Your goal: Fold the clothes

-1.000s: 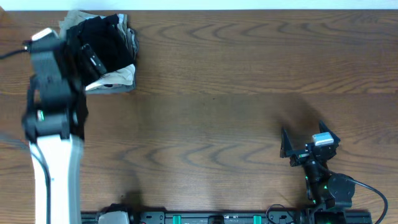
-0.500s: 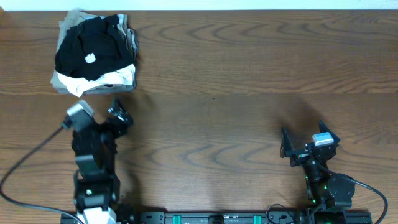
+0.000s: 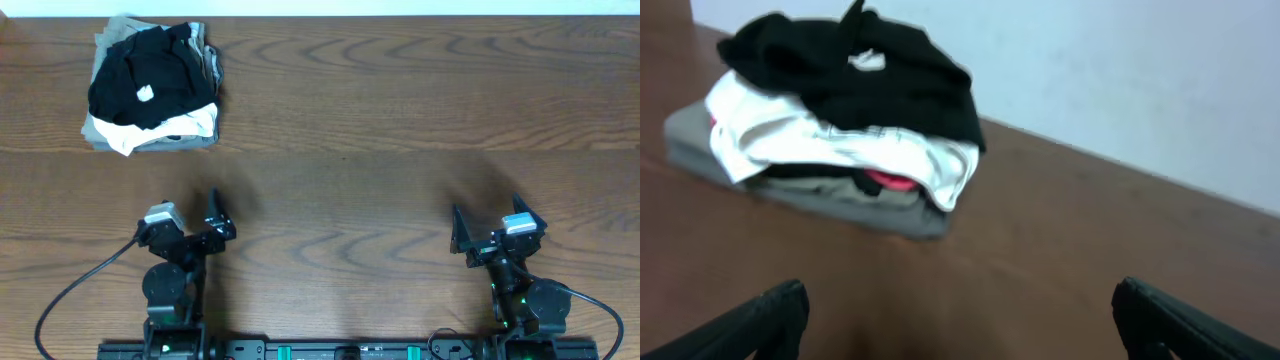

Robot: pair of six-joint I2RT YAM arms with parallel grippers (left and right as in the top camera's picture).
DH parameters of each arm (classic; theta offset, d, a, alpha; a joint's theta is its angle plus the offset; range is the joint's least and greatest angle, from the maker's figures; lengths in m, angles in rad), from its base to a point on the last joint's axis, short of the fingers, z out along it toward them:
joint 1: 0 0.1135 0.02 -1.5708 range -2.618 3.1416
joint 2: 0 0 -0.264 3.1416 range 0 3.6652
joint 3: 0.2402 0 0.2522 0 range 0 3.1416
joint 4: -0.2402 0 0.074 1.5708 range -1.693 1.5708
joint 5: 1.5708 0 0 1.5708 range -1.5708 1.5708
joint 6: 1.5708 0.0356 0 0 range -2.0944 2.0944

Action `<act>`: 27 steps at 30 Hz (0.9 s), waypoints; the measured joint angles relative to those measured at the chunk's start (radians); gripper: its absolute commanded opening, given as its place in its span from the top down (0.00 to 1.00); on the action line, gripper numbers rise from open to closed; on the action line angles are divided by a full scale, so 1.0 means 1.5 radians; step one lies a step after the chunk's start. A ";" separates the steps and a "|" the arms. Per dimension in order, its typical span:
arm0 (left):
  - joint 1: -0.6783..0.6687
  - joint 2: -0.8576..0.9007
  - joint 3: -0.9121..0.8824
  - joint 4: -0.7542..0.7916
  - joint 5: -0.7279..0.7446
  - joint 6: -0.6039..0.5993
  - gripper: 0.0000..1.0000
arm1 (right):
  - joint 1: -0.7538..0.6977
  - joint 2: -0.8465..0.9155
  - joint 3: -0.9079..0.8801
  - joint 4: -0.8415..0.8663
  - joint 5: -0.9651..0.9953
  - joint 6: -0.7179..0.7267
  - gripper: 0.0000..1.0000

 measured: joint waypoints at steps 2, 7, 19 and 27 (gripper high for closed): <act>0.000 -0.025 -0.002 -0.031 0.000 0.015 0.02 | 0.000 0.000 0.000 0.000 0.000 0.000 0.01; 0.000 -0.076 -0.001 -0.110 0.003 0.046 0.02 | 0.000 0.000 0.000 0.000 0.000 0.000 0.01; 0.000 -0.153 0.008 -0.123 0.012 0.076 0.02 | 0.000 0.000 0.000 0.000 0.000 0.000 0.01; 0.000 -0.153 0.008 -0.123 0.012 0.078 0.02 | 0.000 0.000 0.000 0.000 0.000 0.000 0.01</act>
